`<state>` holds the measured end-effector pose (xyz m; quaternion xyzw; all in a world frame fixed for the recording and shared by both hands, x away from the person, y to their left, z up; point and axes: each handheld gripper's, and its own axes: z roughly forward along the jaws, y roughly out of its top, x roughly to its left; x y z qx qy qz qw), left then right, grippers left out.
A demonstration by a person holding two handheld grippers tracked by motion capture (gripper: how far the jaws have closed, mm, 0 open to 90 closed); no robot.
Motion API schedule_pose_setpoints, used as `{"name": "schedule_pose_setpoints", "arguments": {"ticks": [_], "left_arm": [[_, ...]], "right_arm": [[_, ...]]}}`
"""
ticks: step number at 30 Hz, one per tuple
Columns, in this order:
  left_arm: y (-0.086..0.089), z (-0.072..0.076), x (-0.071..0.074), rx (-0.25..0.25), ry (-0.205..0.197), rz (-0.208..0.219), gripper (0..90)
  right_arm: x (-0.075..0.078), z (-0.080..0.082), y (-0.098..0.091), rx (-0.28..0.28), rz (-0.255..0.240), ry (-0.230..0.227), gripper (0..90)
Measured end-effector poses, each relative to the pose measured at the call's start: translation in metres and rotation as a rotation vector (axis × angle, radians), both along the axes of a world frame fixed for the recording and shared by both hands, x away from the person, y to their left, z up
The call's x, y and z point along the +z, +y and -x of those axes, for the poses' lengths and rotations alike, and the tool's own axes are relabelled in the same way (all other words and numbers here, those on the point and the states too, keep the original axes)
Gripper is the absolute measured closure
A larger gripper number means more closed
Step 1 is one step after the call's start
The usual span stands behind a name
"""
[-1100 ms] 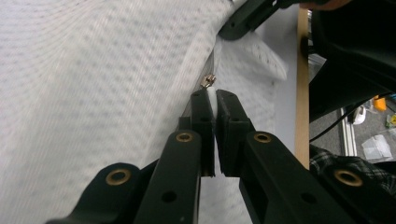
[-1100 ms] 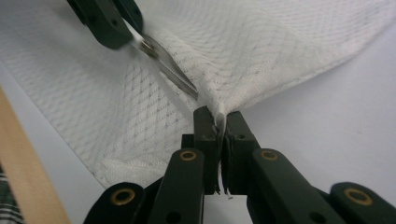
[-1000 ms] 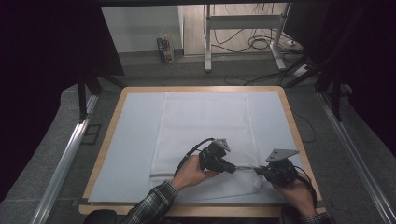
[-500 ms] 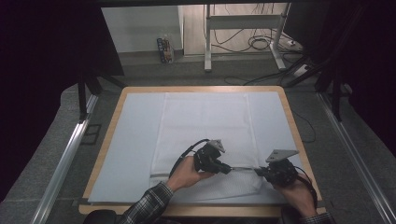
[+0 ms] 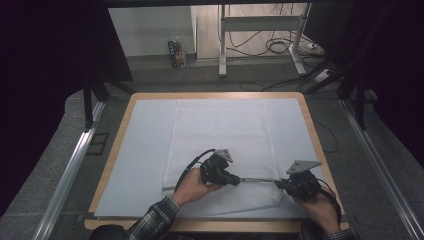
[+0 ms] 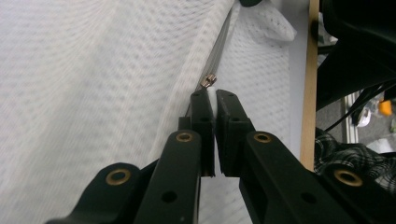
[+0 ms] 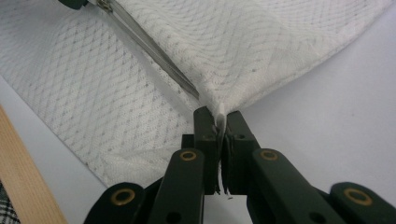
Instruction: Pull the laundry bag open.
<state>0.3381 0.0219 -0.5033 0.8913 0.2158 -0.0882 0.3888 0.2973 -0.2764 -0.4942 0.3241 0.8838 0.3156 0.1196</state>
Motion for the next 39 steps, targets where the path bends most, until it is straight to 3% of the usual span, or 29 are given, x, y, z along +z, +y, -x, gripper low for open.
{"name": "schedule_pose_setpoints", "arguments": {"ticks": [39], "left_arm": [[0.054, 0.015, -0.001, 0.086, 0.01, 0.007, 87.1]], "right_arm": [[0.0, 0.002, 0.001, 0.018, 0.001, -0.001, 85.8]]}}
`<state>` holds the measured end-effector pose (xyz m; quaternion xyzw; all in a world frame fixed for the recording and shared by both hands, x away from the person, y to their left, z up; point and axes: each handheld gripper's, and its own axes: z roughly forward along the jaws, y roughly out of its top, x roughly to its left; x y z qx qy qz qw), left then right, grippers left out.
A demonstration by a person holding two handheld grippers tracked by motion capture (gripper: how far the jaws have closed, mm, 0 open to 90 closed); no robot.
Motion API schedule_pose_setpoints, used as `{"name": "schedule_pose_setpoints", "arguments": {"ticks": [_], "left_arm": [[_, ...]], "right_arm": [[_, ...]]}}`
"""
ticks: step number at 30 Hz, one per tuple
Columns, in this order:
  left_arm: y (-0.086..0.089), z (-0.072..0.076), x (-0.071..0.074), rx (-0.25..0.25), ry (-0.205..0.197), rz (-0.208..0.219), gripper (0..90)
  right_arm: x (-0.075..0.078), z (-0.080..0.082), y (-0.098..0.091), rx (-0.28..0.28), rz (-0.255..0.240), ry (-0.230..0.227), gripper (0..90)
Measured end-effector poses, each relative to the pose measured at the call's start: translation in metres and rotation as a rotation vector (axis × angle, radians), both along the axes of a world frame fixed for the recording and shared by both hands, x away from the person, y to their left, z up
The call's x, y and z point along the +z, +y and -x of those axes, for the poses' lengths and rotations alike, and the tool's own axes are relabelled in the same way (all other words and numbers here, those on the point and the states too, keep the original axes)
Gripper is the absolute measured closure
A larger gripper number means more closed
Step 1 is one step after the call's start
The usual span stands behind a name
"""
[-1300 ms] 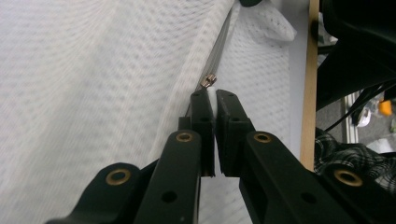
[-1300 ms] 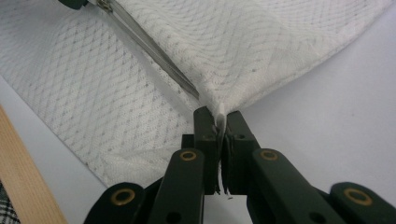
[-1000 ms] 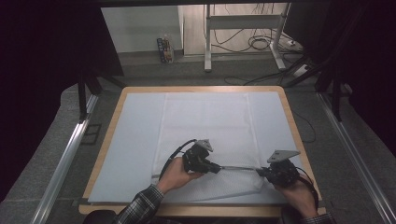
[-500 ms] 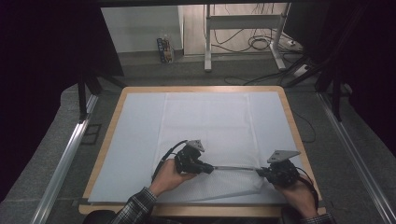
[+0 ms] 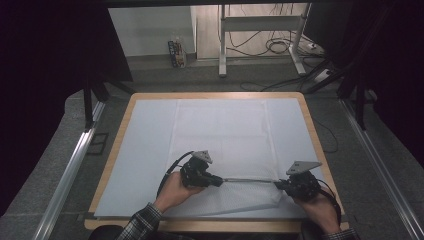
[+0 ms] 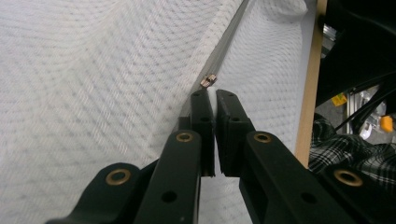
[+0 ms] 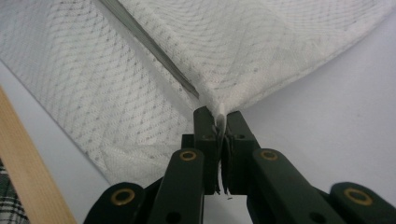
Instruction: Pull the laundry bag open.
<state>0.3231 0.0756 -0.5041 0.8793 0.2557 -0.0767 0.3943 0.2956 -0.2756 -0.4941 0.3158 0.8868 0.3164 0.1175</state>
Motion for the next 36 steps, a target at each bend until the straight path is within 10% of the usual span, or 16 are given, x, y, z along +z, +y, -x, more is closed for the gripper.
{"name": "schedule_pose_setpoints", "arguments": {"ticks": [36], "left_arm": [[0.06, 0.02, -0.001, 0.123, -0.002, 0.0, 87.1]], "right_arm": [[0.001, 0.001, -0.002, -0.006, -0.007, -0.009, 85.7]]}}
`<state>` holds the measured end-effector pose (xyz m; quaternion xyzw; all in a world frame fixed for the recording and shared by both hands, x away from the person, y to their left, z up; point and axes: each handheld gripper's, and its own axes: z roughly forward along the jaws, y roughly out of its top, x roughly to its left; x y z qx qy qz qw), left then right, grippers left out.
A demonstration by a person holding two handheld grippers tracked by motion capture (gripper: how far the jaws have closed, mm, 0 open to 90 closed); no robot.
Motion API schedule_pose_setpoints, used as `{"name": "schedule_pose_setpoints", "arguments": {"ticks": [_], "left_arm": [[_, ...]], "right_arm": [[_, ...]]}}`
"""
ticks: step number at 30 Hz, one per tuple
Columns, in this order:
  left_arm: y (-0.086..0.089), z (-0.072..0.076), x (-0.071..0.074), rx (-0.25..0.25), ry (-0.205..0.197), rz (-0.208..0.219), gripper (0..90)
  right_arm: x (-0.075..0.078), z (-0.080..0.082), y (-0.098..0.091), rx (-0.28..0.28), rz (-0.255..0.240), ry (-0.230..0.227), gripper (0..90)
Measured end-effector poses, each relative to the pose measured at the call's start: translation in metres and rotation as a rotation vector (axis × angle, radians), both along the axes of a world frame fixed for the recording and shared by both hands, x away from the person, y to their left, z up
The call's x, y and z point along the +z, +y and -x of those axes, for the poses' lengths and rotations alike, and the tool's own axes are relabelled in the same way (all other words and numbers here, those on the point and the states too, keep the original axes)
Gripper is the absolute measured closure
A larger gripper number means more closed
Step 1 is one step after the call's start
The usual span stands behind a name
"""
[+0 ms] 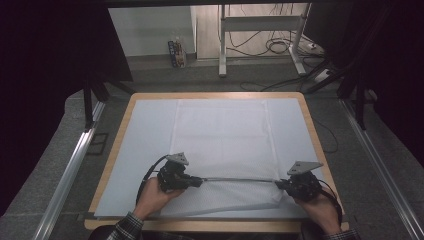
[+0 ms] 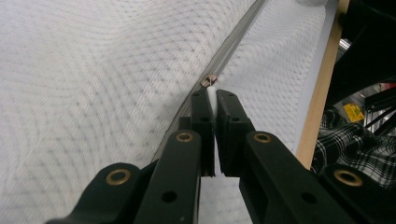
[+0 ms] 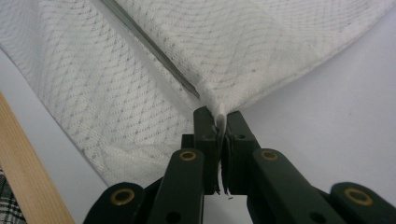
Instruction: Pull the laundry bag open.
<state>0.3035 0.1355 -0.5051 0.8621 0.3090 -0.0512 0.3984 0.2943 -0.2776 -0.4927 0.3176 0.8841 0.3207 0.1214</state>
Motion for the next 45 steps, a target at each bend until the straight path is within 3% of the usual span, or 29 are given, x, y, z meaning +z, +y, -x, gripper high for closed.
{"name": "schedule_pose_setpoints", "arguments": {"ticks": [9, 20, 45], "left_arm": [[0.008, 0.003, 0.0, 0.012, -0.007, -0.014, 87.1], [0.023, 0.009, 0.0, 0.048, -0.001, 0.006, 87.1], [0.049, 0.018, -0.002, 0.112, 0.0, 0.004, 87.1]], "right_arm": [[0.0, 0.0, 0.0, 0.002, -0.001, -0.002, 85.7], [0.0, 0.001, 0.0, 0.005, 0.002, -0.001, 85.7], [0.001, 0.001, -0.001, -0.001, 0.006, -0.008, 85.7]]}}
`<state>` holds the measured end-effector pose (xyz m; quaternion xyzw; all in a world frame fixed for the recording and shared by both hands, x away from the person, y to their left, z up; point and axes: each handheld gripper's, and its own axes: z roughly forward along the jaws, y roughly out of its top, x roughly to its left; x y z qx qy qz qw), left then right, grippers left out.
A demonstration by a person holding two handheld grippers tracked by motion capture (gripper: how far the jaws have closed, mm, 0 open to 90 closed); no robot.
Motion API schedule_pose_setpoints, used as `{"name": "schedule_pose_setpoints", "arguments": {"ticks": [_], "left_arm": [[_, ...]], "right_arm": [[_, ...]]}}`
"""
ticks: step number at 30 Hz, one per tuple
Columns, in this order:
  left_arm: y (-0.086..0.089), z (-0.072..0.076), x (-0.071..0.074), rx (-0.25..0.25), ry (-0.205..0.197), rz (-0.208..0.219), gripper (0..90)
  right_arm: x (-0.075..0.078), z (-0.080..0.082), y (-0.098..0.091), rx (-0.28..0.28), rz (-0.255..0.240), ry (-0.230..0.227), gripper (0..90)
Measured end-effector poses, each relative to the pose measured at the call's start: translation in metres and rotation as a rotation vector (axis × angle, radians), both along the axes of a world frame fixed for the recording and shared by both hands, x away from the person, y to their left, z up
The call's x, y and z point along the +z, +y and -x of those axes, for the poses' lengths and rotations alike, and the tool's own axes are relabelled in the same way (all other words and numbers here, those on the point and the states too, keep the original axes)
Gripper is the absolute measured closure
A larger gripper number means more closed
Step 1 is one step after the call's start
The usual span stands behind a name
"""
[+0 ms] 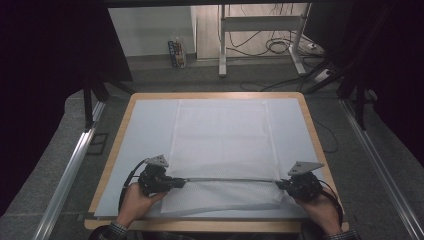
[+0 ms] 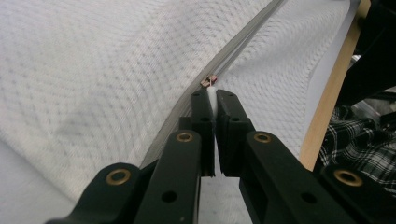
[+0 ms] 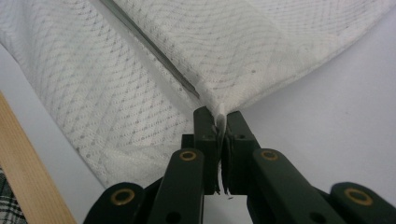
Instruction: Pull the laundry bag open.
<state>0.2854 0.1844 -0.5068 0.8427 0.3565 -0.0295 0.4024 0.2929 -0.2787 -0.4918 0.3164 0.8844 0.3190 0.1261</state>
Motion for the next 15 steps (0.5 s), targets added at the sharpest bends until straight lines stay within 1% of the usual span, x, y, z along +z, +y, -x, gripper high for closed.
{"name": "schedule_pose_setpoints", "arguments": {"ticks": [2, 4, 5, 8, 9, 10, 11, 12, 13, 15], "left_arm": [[0.001, 0.001, 0.0, 0.003, -0.001, 0.005, 87.1], [0.003, 0.002, 0.0, 0.008, -0.001, 0.001, 87.1], [0.005, 0.003, 0.0, 0.012, 0.0, 0.006, 87.1], [0.008, 0.004, 0.0, 0.021, -0.003, 0.001, 87.1], [0.012, 0.005, -0.001, 0.027, 0.003, 0.012, 87.1], [0.012, 0.005, -0.001, 0.027, 0.003, 0.012, 87.1], [0.013, 0.006, -0.001, 0.032, 0.001, 0.001, 87.1], [0.015, 0.006, -0.002, 0.037, 0.002, 0.002, 87.1], [0.018, 0.008, -0.003, 0.044, 0.007, 0.012, 87.1], [0.02, 0.009, -0.003, 0.049, 0.006, 0.004, 87.1]], "right_arm": [[0.0, 0.0, 0.0, 0.0, -0.002, 0.001, 85.7], [0.0, 0.0, 0.0, -0.003, 0.003, -0.001, 85.7], [0.0, 0.0, 0.0, 0.001, -0.004, -0.001, 85.7], [0.001, 0.001, 0.001, 0.0, 0.0, -0.004, 85.7], [0.0, 0.0, 0.0, 0.003, -0.005, 0.001, 85.7], [0.0, 0.0, 0.0, 0.003, -0.005, 0.001, 85.7], [0.0, 0.0, 0.0, 0.0, -0.002, -0.001, 85.7], [0.0, 0.001, 0.0, 0.0, 0.006, -0.006, 85.7], [0.0, 0.0, -0.001, -0.003, 0.002, -0.002, 85.7], [0.0, 0.0, -0.001, -0.003, 0.004, -0.003, 85.7]]}}
